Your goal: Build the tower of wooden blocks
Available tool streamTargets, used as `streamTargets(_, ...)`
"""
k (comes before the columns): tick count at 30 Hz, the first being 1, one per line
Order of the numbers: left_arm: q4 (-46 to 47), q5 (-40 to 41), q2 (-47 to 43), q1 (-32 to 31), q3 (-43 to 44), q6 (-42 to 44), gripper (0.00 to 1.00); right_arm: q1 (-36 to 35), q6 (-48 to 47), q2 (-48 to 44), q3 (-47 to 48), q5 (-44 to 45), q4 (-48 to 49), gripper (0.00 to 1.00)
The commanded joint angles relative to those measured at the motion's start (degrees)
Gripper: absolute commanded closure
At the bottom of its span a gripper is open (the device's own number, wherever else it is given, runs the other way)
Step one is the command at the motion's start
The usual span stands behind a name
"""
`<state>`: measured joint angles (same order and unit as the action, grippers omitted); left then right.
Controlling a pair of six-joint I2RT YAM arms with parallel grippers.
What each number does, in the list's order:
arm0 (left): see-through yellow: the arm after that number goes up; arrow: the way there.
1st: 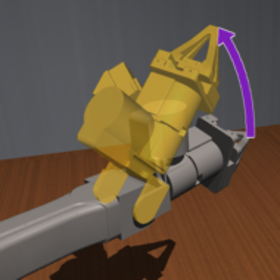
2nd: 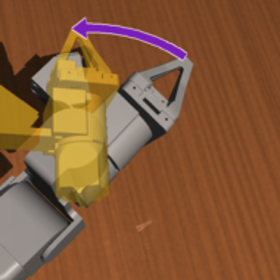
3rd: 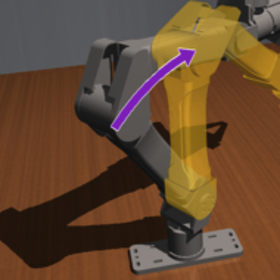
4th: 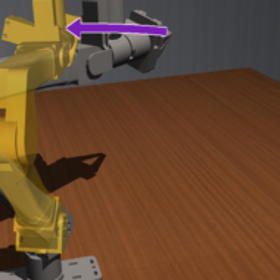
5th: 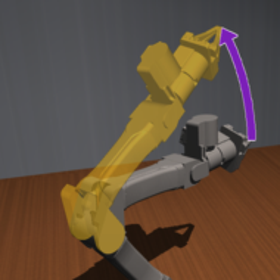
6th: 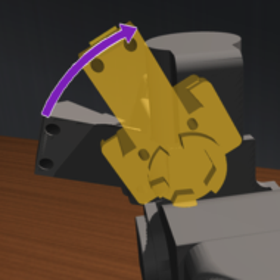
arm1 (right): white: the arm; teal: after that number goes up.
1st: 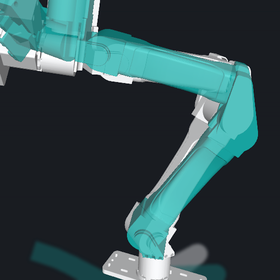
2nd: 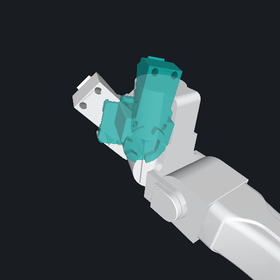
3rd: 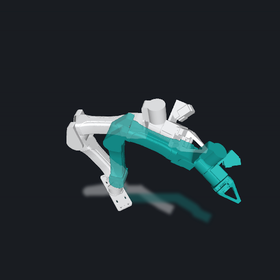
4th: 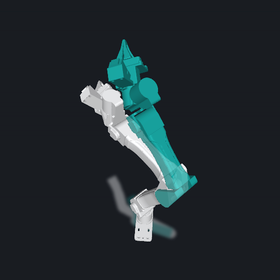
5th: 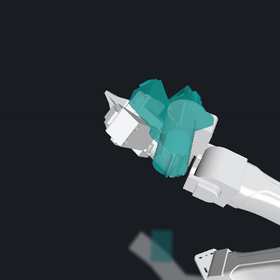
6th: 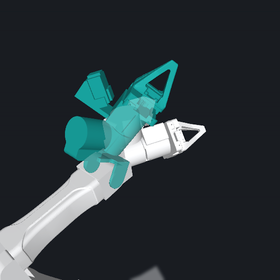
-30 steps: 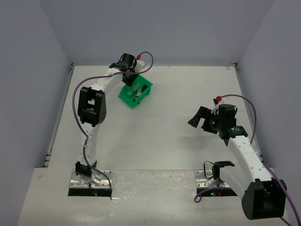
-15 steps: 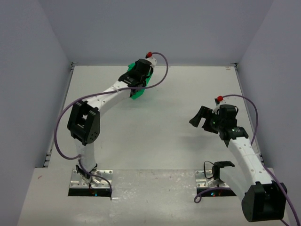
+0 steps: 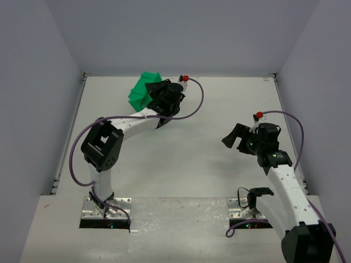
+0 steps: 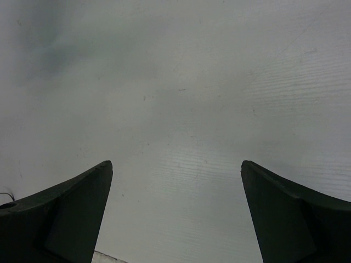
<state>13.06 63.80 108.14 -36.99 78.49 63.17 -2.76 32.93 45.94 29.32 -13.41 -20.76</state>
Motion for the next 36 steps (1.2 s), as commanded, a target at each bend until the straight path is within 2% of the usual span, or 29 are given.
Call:
streamTargets(1, 8.12, 8.24, 0.81, -0.89, -1.61, 11.26, 1.00, 0.04, -0.32, -1.03, -0.08, 1.02, 0.40, 0.01)
streamTargets(9, 10.23, 12.92, 4.36, -1.86, -6.24, 16.54, 1.00, 0.04, -0.32, -1.21, 0.21, 1.11, -0.51, 0.01)
streamTargets(21, 8.74, 16.24, 11.36, -3.36, -8.61, 18.31, 1.00, 0.04, -0.32, -1.38, 0.27, 0.84, -0.78, 0.01)
streamTargets(27, 8.28, 23.82, 17.44, -3.46, -8.67, 20.63, 1.00, -0.05, -0.30, -1.75, 0.30, 0.74, -0.95, 0.01)
streamTargets(36, 4.34, 24.20, 18.49, -4.65, -8.44, 19.07, 1.00, 0.02, -0.06, -1.84, -0.03, 0.05, -0.36, 0.01)
